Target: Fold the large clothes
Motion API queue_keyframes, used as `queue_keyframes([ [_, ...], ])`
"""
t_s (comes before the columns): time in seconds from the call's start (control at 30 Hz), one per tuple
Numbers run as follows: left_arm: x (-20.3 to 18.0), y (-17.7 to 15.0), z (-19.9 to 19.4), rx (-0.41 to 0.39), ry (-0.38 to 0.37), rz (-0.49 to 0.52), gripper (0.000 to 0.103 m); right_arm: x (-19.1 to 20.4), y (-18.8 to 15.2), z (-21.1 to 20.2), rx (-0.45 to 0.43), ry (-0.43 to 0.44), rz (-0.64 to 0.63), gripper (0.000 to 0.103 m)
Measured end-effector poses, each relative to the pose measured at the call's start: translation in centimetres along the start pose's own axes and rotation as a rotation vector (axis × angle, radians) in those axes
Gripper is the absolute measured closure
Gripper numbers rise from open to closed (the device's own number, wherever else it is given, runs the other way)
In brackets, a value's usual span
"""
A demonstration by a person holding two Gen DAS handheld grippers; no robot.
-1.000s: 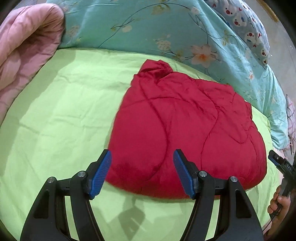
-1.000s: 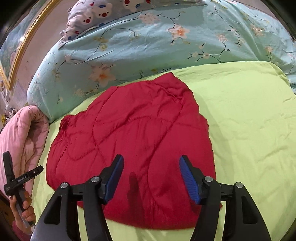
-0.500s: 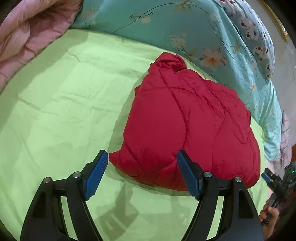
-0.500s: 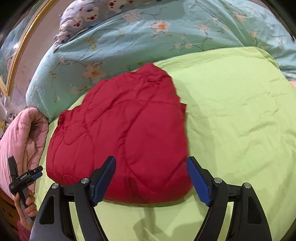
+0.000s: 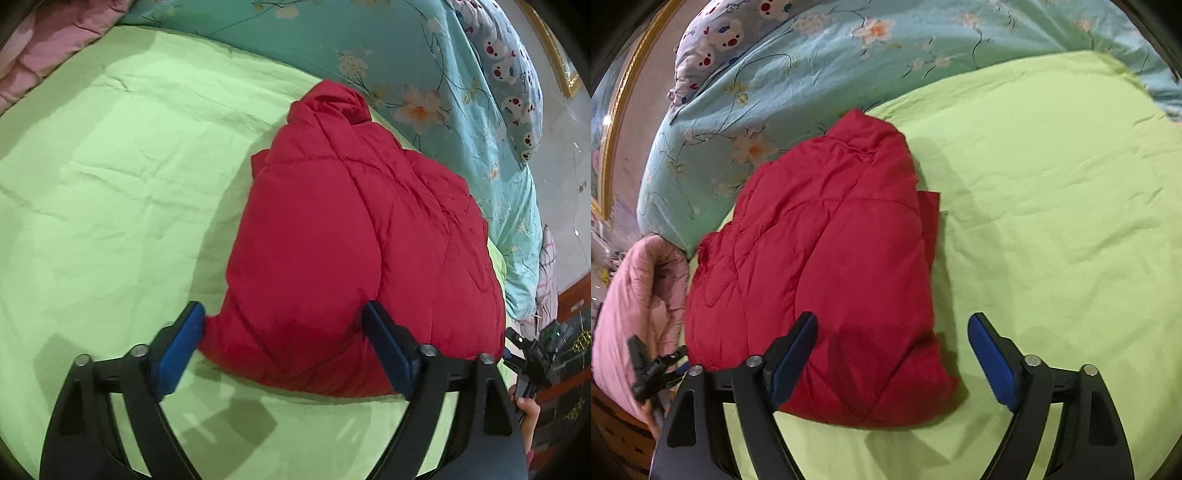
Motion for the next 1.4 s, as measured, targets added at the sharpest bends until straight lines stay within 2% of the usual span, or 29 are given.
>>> queue_keyframes([
  [0.1, 0.5, 0.3, 0.8, 0.013, -0.023, -0.009, 0.001, -0.7, 0.9, 1.1, 0.021, 0.01, 0.018, 0.015],
  [0.13, 0.8, 0.4, 0.9, 0.012, -0.031, -0.02, 0.0, -0.9, 1.0, 1.3, 0.025, 0.013, 0.022, 0.015],
  [0.37, 1.9, 1.3, 2.9, 0.067, -0.149, -0.069, 0.0, -2.0, 2.6, 3.2, 0.07, 0.096, 0.049, 0.007],
  [0.7, 1.2, 3.0, 4.7, 0.102, -0.228, -0.107, 0.0, -1.5, 5.0, 6.3, 0.168, 0.222, 0.056, 0.0],
  [0.87, 0.2, 3.4, 5.0, 0.091, -0.21, -0.069, 0.0, 0.2, 5.9, 8.0, 0.223, 0.267, 0.032, 0.0],
  [0.93, -0.4, 3.5, 4.9, 0.083, -0.234, -0.041, 0.015, 1.1, 6.1, 8.5, 0.228, 0.255, 0.003, 0.001],
  [0.97, -0.5, 3.5, 4.7, 0.079, -0.235, -0.034, 0.017, 1.2, 6.1, 8.5, 0.228, 0.256, 0.0, 0.002],
  [1.03, -0.9, 3.4, 4.2, 0.066, -0.227, -0.012, 0.031, 1.4, 6.1, 8.4, 0.22, 0.266, -0.005, 0.009],
  [1.1, -1.5, 3.4, 3.8, 0.051, -0.214, 0.006, 0.038, 1.5, 5.9, 8.0, 0.21, 0.272, -0.011, 0.026],
  [1.2, -1.9, 3.1, 2.8, 0.031, -0.212, 0.013, 0.049, 1.9, 5.7, 7.1, 0.197, 0.281, -0.025, 0.044],
  [1.3, -2.2, 2.6, 1.2, 0.004, -0.25, 0.012, 0.057, 2.4, 5.4, 6.1, 0.185, 0.309, -0.019, 0.054],
  [1.4, -3.0, 1.9, -0.3, -0.015, -0.248, 0.029, 0.059, 3.1, 4.9, 4.9, 0.177, 0.321, -0.032, 0.058],
])
Point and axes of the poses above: each gripper's, at about its wrist camera, not at the fingertips, and z roughly the way its jaws point, x to its left, y to its top, the point moved 2 cm from there along z, roughly the way its jaws point, and after that the axes turned 12 degrees about x, right-handed, at the moved point
